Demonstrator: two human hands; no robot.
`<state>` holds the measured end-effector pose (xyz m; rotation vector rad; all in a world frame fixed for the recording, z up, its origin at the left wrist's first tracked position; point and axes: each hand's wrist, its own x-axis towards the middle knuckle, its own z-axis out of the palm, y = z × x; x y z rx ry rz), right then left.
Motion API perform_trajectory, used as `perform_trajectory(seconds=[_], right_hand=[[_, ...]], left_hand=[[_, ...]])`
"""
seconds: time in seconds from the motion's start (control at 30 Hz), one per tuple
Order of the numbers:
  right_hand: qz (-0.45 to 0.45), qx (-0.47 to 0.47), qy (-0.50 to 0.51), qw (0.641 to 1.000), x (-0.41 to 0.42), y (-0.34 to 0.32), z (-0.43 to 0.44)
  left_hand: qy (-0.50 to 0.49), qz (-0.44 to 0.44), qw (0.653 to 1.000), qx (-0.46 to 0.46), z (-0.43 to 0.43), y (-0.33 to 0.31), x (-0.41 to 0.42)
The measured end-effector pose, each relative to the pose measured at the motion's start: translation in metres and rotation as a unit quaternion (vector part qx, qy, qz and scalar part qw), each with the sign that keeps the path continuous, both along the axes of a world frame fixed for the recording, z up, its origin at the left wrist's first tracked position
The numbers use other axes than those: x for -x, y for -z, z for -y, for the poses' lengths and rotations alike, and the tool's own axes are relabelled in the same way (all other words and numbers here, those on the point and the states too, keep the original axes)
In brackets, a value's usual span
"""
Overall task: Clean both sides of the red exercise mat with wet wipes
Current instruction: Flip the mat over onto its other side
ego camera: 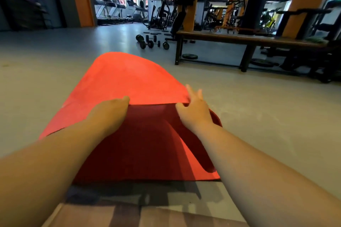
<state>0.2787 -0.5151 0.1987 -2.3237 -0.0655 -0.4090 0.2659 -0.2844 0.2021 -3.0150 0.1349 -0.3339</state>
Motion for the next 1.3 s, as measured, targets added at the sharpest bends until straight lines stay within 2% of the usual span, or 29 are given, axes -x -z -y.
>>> perform_trajectory(seconds=[0.07, 0.13, 0.17, 0.27, 0.37, 0.43, 0.53, 0.63, 0.73, 0.83, 0.93, 1.0, 1.1, 1.2, 1.3], right_hand=[[-0.023, -0.205, 0.047, 0.977, 0.004, 0.019, 0.007], [-0.031, -0.382, 0.112, 0.917, 0.011, 0.034, 0.019], [-0.04, -0.454, 0.163, 0.875, 0.014, 0.042, 0.031], [-0.056, -0.603, 0.288, 0.742, 0.024, 0.065, 0.08], [-0.082, -0.67, 0.33, 0.66, 0.02, 0.085, 0.108], [-0.119, -0.696, 0.303, 0.639, 0.013, 0.097, 0.115], [-0.169, -0.713, 0.224, 0.642, 0.005, 0.11, 0.124], [-0.171, -0.722, 0.239, 0.627, -0.004, 0.11, 0.138], [-0.14, -0.752, 0.245, 0.596, -0.013, 0.107, 0.146], [-0.126, -0.775, 0.266, 0.56, -0.007, 0.116, 0.145], [-0.178, -0.789, 0.262, 0.527, 0.01, 0.131, 0.133], [-0.228, -0.77, 0.245, 0.543, 0.016, 0.137, 0.124], [-0.272, -0.714, 0.222, 0.606, 0.006, 0.134, 0.115], [-0.197, -0.684, 0.209, 0.671, -0.01, 0.108, 0.106], [-0.093, -0.641, 0.151, 0.746, -0.019, 0.06, 0.105]], left_hand=[[0.022, -0.055, 0.997, -0.051, 0.011, 0.004, 0.008], [0.018, -0.109, 0.99, -0.086, 0.024, 0.011, 0.007], [0.016, -0.126, 0.986, -0.105, 0.03, 0.015, 0.007], [0.0, -0.165, 0.973, -0.16, 0.037, 0.029, 0.007], [-0.014, -0.177, 0.967, -0.18, 0.045, 0.036, 0.008], [-0.017, -0.164, 0.97, -0.179, 0.052, 0.036, 0.006], [0.005, -0.116, 0.977, -0.181, 0.052, 0.041, 0.007], [0.019, -0.087, 0.978, -0.188, 0.054, 0.055, 0.012], [0.024, -0.066, 0.987, -0.143, 0.066, 0.064, 0.016], [0.028, -0.024, 0.989, -0.145, 0.071, 0.063, 0.008], [0.023, -0.02, 0.983, -0.179, 0.061, 0.064, 0.002], [0.011, -0.055, 0.982, -0.182, 0.047, 0.068, 0.002], [-0.006, -0.094, 0.979, -0.18, 0.035, 0.075, 0.011], [-0.011, -0.05, 0.986, -0.159, 0.034, 0.074, 0.009], [-0.003, 0.066, 0.991, -0.114, 0.029, 0.061, -0.001]])
